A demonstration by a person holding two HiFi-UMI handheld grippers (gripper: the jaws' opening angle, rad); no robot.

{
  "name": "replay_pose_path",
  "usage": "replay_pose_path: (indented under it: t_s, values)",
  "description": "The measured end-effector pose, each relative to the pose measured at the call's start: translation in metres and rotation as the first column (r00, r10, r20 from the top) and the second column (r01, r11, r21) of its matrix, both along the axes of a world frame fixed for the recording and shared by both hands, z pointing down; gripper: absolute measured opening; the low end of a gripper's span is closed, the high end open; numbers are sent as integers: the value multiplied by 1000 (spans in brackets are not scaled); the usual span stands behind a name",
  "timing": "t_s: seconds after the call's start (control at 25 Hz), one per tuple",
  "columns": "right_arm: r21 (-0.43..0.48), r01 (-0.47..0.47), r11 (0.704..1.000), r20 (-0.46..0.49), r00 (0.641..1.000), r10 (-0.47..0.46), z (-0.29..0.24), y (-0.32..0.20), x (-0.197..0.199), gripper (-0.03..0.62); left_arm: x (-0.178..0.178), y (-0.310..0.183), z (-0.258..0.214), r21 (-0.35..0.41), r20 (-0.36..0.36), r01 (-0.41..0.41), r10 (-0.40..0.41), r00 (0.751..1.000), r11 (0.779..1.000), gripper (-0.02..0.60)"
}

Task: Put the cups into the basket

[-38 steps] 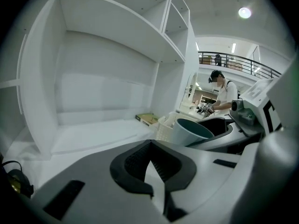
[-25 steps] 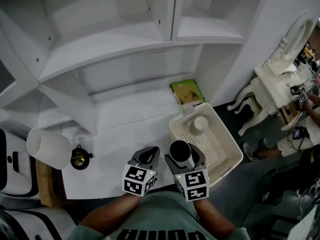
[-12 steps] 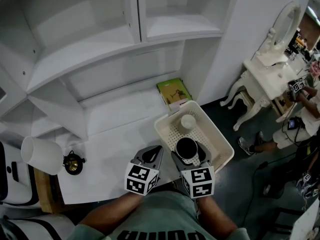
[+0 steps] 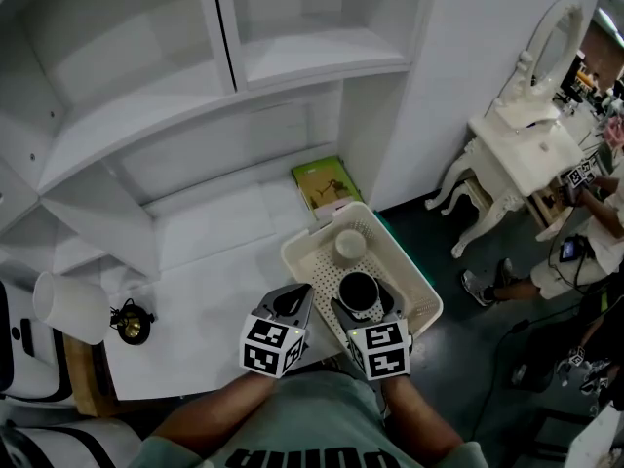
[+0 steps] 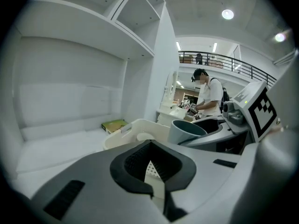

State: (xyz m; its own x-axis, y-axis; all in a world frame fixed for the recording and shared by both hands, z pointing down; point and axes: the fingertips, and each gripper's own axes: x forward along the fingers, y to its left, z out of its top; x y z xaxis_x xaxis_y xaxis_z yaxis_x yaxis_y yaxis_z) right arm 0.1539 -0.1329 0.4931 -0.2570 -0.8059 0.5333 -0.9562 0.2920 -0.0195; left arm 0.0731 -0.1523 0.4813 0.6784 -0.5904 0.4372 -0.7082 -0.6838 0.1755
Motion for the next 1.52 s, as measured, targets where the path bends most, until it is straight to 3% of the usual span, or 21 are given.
replay_pose_path:
  t_s: [0.76, 1.52]
  values:
    - [-158, 134, 978, -12, 990, -137, 84, -19, 3, 380, 11, -6, 38, -76, -1, 114, -114, 993, 991, 6]
    - [-178, 186, 966, -2, 982, -189, 105, -32, -4, 380, 6, -6, 41, -92, -3, 194, -195, 981, 977, 6]
